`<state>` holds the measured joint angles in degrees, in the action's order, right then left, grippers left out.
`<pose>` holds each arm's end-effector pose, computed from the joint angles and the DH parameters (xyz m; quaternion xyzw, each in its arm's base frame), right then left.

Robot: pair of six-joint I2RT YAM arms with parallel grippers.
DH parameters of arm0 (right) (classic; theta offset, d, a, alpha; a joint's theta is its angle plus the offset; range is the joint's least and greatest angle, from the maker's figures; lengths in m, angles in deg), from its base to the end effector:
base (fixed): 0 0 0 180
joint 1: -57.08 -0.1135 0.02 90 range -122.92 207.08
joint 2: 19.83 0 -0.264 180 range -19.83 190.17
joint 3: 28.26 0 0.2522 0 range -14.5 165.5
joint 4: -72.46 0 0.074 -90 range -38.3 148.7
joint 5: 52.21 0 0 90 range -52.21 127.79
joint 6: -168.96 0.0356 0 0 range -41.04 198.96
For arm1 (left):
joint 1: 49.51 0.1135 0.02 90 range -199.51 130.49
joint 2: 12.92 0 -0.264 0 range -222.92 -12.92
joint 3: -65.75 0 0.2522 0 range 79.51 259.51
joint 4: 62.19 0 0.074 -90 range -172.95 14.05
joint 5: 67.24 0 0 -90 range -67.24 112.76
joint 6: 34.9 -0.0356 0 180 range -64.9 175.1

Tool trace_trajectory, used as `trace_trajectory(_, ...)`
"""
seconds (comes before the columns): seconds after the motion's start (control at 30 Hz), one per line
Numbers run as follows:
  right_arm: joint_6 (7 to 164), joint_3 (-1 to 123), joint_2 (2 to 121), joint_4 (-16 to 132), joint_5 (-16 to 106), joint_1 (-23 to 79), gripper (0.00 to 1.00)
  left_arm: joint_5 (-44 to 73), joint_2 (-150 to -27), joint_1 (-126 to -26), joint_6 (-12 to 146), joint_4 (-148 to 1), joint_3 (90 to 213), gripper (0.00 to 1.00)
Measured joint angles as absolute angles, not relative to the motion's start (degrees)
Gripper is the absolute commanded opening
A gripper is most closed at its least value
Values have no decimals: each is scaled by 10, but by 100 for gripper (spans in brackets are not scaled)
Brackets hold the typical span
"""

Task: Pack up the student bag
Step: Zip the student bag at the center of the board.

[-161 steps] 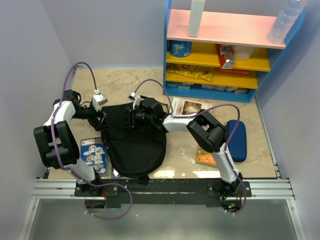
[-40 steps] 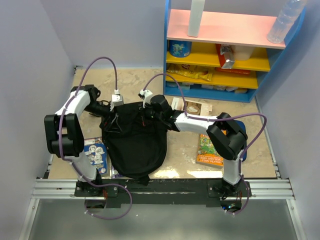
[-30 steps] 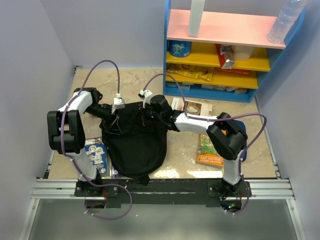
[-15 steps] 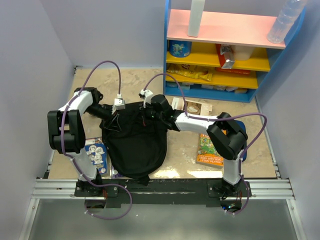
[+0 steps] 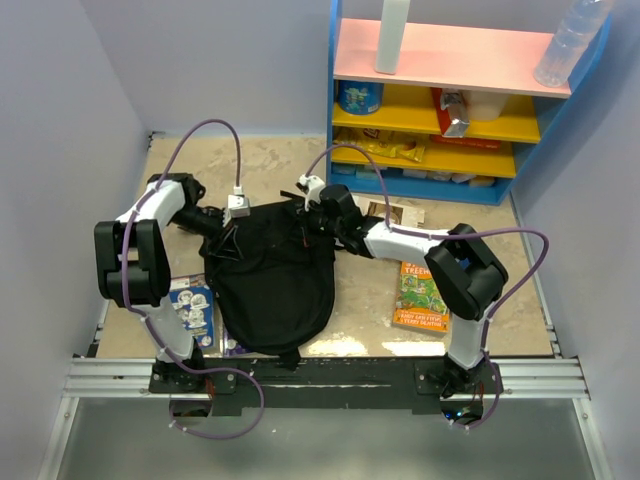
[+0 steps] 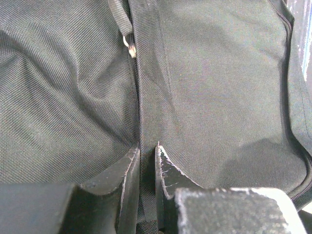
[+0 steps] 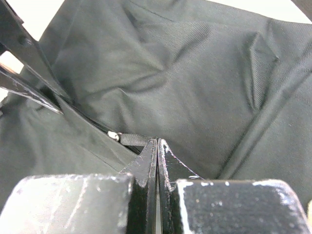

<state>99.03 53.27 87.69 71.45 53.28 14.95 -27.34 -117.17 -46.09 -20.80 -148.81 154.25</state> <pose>0.3071 0.2906 0.2056 -0.2308 0.8158 0.3658 0.3840 0.3081 -0.0090 0.2063 0.4957 0.7534 -0.3864 0.1935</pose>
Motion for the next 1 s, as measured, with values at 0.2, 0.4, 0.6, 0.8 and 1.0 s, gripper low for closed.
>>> trace_trajectory(0.2,975,522,875,697,517,168,0,-266,-1172,-448,-208,-1489,1543,21)
trace_trajectory(0.4,964,517,863,674,496,190,0,-247,-1168,-430,-208,-1489,1543,22)
trace_trajectory(0.6,961,518,859,656,471,193,0,-229,-1156,-427,-208,-1490,1543,23)
trace_trajectory(0.8,960,532,859,629,428,193,0,-219,-1154,-424,-208,-1489,1543,24)
trace_trajectory(1.0,957,532,859,634,413,202,54,-209,-1153,-417,-206,-1494,1543,28)
